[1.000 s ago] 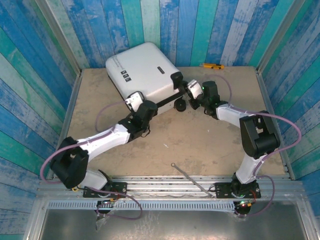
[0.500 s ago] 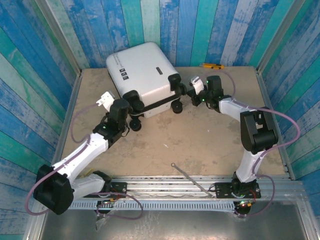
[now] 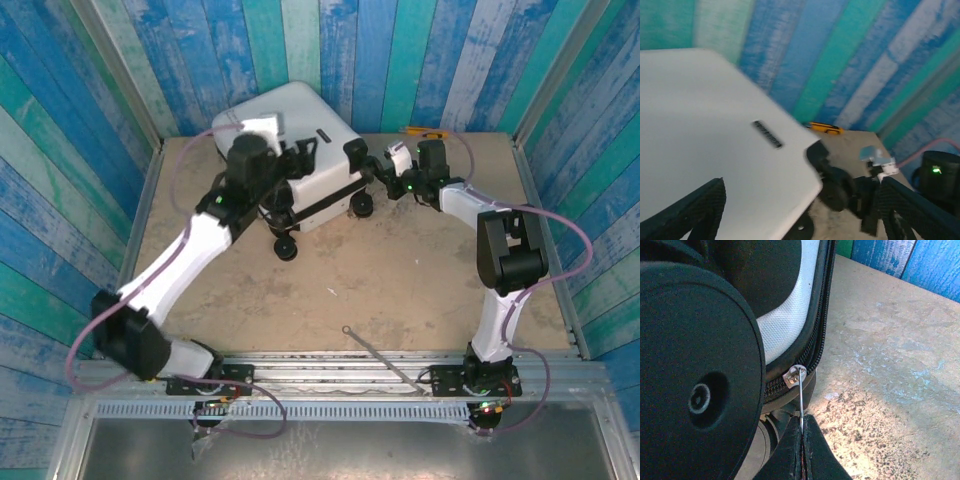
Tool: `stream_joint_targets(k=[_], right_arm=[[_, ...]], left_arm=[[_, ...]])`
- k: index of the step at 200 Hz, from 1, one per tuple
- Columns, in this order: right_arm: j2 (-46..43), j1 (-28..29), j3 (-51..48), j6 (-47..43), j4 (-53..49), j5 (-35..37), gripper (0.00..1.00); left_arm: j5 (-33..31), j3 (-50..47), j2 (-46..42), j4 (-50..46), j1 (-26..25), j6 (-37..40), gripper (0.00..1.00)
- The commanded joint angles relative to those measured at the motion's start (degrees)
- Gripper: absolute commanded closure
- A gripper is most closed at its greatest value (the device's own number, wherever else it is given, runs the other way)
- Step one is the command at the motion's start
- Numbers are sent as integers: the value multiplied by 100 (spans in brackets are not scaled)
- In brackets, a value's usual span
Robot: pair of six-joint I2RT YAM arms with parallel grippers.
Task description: Pack the luggage
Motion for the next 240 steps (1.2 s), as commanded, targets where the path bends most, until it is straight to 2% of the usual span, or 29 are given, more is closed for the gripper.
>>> stream_joint_targets(k=[1, 20, 31, 48, 74, 114, 136, 153, 171, 187, 196, 218, 231, 236, 240], right_arm=[[37, -30, 47, 85, 219, -71, 100], [82, -30, 167, 85, 12, -125, 100], [91, -37, 166, 122, -9, -110, 100], [91, -38, 193, 188, -77, -114, 100], [85, -38, 194, 242, -234, -116, 100], [30, -47, 132, 217, -308, -169, 100], [30, -47, 144, 217, -358, -202, 100], [30, -47, 141, 208, -377, -261, 100], [4, -54, 111, 190, -370, -283, 100], [19, -56, 125, 193, -378, -283, 100], [36, -56, 165, 216, -400, -301, 100], [106, -64, 260, 255, -483, -266, 100], [149, -78, 312, 330, -477, -274, 100], [176, -89, 349, 413, -495, -268, 99], [199, -103, 398, 507, -544, -252, 94]], left_arm=[[825, 1087, 1003, -1284, -166, 277, 16], [576, 1834, 1645, -1688, -432, -70, 15], [427, 2226, 2017, -1887, -614, -273, 11], [-114, 2941, 2582, -2407, -900, -698, 12], [-318, 3716, 3243, -2854, -1083, -1445, 16], [-877, 3885, 3567, -2802, -1247, -2119, 20], [-1415, 4119, 3760, -3037, -1240, -2258, 22], [-1567, 4238, 3836, -2929, -1238, -2256, 26], [-1511, 4314, 3750, -2448, -1238, -1915, 31], [-1650, 4527, 3604, -2098, -1233, -1300, 31], [-1954, 4797, 3580, -2023, -1229, -756, 27], [-2787, 5285, 3663, -1689, -1085, 543, 9], [-2987, 5647, 3814, -1844, -854, 811, 0], [-3018, 5775, 3886, -1981, -728, 784, 2], [-3017, 5877, 3914, -2117, -625, 705, 3]])
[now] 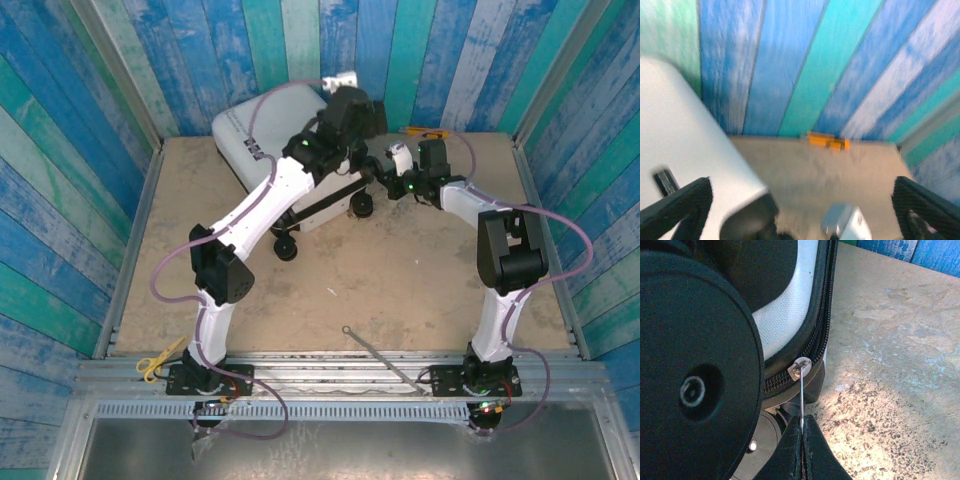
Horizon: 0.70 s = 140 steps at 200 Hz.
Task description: Pack the luggage
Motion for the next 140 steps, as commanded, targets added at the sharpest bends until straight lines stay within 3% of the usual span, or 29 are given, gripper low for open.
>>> stream_joint_targets(k=[1, 12, 23, 27, 35, 63, 84, 90, 108, 140], right_arm=[[172, -69, 266, 313, -215, -51, 91], [227, -157, 426, 740, -408, 112, 64], [267, -302, 564, 1015, -653, 5, 57], [263, -358, 598, 1117, -736, 34, 33], [226, -469, 613, 1435, -834, 131, 24], [232, -808, 826, 1999, -1116, 44, 24], [443, -783, 1286, 1988, -1142, -212, 27], [556, -767, 1497, 2024, -1192, -308, 28], [1018, -671, 2215, 2114, -1283, -589, 32], [2059, -318, 4080, 1960, -2191, -685, 40]], left_arm=[[-739, 563, 270, -66, 522, 824, 4], [-651, 646, 301, -401, 879, 494, 6], [-650, 517, 221, -689, 1244, 95, 6], [-655, 412, 156, -745, 1369, -37, 6], [-657, 93, -35, -788, 1626, -282, 6], [-401, -2002, -1170, -69, 2647, -1174, 6], [339, -3618, -1927, 641, 3527, -1781, 0], [527, -3928, -2026, 712, 3724, -1883, 3], [1038, -4326, -1939, 697, 4052, -1809, 7], [1622, -4062, -1235, 192, 4194, -1520, 14]])
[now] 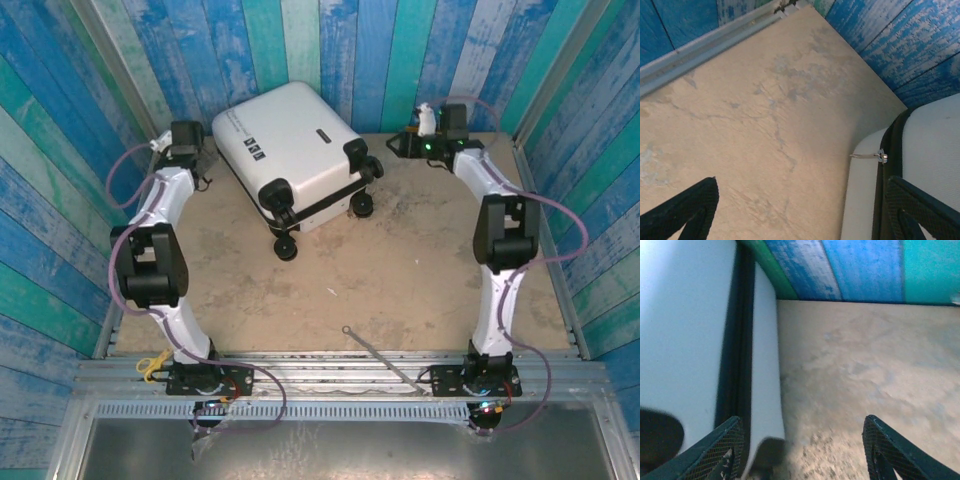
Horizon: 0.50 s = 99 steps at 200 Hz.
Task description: Pack the luggage
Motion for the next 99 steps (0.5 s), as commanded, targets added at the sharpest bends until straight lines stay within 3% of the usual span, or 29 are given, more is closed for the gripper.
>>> stream_joint_targets(k=[1, 31, 60, 99], right_arm=[[648, 299, 1088, 17, -802, -273, 40], [1284, 452, 2032, 144, -1062, -156, 57], [1559, 656, 2371, -207, -1173, -821, 72], [1161, 1520, 1953, -1432, -1525, -1611, 80]], left_arm=[[791, 251, 194, 13, -117, 59, 14], [1083, 881, 798, -377, -35, 282, 23], [1208, 1262, 1135, -578, -24, 501, 25], [1390, 1416, 1362, -528, -4, 844, 23]])
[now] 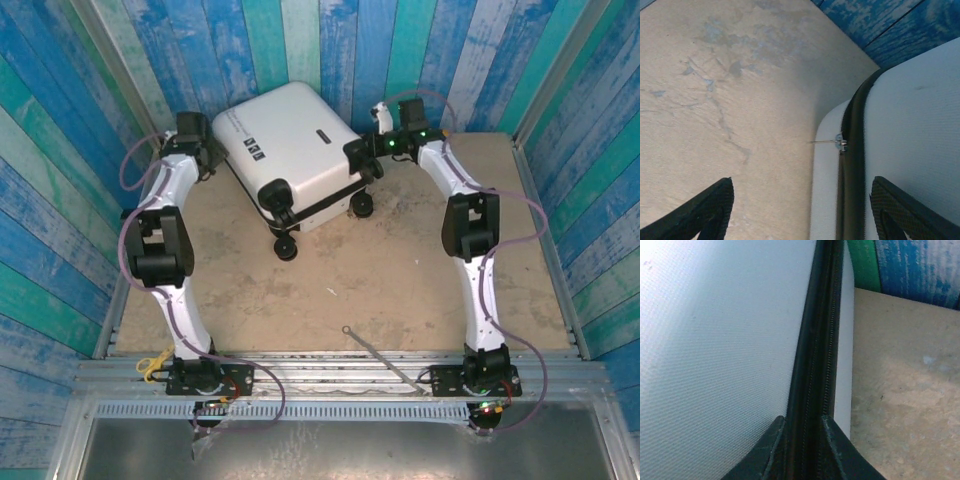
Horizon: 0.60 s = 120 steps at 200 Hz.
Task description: Pack the luggage
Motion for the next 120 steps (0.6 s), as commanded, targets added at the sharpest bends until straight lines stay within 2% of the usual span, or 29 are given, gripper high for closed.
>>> stream_joint_targets(k=[1, 52, 59, 93, 120], right_arm=[[-333, 753, -283, -836, -448, -1072, 80], [-1574, 1974, -1899, -1280, 117, -1363, 82], [-1783, 2295, -2152, -1287, 229, -1308, 82], [-2655, 3390, -3176, -1181, 631, -668, 82], [-3154, 3903, -3701, -750, 842, 64, 82]], left_arm=[[310, 296, 292, -109, -46, 354, 23], [1098, 689, 589, -215, 369, 624, 16], [1200, 711, 576, -194, 441, 695, 15], [1853, 1131, 651, -322, 785, 1290, 13], [2723, 2500, 1403, -1256, 836, 2067, 12]])
